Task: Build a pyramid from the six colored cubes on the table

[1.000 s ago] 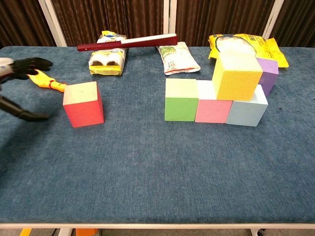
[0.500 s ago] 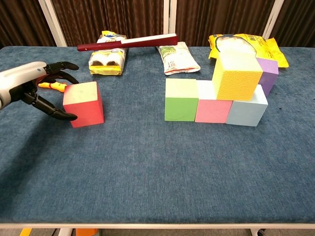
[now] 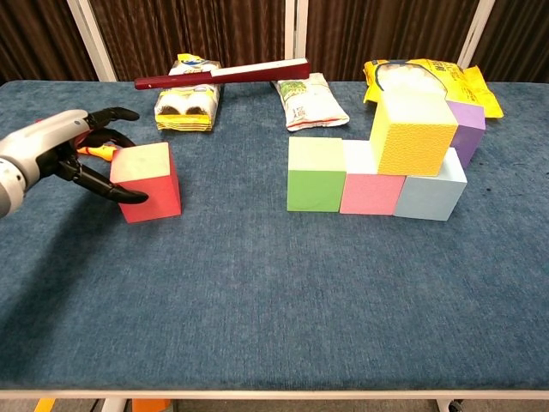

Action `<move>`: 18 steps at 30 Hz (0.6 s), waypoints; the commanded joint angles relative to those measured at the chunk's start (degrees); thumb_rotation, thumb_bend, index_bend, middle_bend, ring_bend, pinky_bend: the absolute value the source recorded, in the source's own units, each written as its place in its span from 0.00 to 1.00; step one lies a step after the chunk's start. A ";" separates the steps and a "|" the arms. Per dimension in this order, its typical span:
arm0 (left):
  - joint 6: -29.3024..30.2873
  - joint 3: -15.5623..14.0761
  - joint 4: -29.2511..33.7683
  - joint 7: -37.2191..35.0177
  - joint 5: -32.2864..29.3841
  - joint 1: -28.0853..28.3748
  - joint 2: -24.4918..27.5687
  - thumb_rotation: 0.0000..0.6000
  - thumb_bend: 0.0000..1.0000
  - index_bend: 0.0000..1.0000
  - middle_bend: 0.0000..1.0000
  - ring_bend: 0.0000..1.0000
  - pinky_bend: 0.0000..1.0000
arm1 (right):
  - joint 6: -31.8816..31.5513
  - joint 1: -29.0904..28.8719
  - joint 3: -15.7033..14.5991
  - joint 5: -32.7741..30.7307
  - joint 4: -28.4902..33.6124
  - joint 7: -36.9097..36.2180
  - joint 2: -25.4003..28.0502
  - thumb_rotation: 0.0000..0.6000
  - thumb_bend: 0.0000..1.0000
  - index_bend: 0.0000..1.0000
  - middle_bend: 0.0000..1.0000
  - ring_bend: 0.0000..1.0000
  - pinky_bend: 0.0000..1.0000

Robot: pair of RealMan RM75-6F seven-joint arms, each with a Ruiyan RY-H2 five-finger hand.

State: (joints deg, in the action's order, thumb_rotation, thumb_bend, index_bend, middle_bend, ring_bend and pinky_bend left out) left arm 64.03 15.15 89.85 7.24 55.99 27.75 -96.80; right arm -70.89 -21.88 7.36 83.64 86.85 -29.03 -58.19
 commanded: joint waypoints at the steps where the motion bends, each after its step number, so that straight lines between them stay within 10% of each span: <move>1: -0.15 -0.05 -0.42 -0.29 -0.17 0.09 -0.30 1.00 0.10 0.07 0.30 0.01 0.04 | 0.13 0.16 -0.09 0.00 -0.60 -0.30 -0.29 1.00 0.00 0.00 0.02 0.00 0.00; 18: 1.81 -0.21 2.55 -0.70 3.25 0.04 2.12 1.00 0.25 0.11 0.48 0.08 0.09 | -1.69 1.79 0.42 0.19 -1.85 -3.72 0.05 1.00 0.00 0.00 0.02 0.00 0.00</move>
State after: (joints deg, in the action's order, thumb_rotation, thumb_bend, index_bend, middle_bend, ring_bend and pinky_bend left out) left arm 65.46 14.73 91.76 6.59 58.55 27.70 -95.24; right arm -72.51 -20.15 7.70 83.87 84.94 -32.68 -58.22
